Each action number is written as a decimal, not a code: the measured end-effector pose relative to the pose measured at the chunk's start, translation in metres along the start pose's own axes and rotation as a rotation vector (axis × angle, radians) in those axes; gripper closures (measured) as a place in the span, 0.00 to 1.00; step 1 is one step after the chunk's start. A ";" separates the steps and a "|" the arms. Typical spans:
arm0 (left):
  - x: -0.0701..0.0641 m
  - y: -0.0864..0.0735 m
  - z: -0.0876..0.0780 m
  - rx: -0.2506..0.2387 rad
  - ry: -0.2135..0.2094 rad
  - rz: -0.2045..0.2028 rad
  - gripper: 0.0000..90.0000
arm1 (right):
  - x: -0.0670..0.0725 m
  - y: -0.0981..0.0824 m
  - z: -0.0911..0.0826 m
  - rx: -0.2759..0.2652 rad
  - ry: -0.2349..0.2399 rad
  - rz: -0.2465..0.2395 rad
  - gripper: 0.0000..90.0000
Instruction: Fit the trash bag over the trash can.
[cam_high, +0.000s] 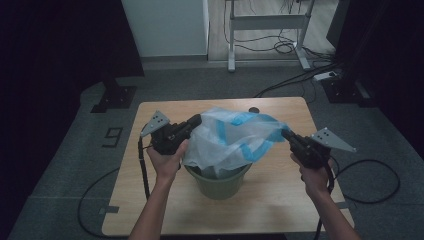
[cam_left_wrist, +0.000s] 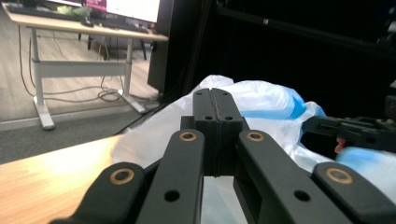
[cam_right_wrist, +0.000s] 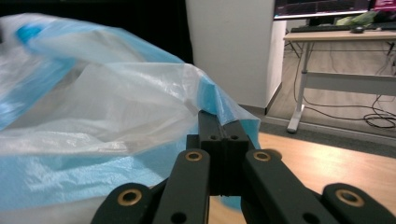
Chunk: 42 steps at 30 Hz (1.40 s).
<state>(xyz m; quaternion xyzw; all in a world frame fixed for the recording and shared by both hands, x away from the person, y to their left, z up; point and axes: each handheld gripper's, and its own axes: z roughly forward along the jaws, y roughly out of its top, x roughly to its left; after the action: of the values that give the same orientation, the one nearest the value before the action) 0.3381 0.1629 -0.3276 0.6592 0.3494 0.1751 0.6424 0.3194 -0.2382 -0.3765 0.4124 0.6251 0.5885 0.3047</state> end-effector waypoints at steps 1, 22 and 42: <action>0.002 0.002 -0.003 -0.013 -0.003 -0.002 1.00 | -0.001 0.002 0.001 -0.005 -0.007 0.005 0.99; 0.016 -0.080 -0.092 -0.013 0.005 -0.091 1.00 | 0.034 -0.040 -0.051 -0.032 0.100 0.044 0.99; 0.028 -0.132 -0.120 0.032 -0.044 -0.153 1.00 | 0.042 -0.113 -0.068 0.090 0.168 0.139 0.99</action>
<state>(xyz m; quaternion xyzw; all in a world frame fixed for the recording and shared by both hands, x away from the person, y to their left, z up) 0.2444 0.2600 -0.4480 0.6444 0.3875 0.1052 0.6508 0.2230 -0.2312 -0.4753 0.4172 0.6440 0.6121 0.1911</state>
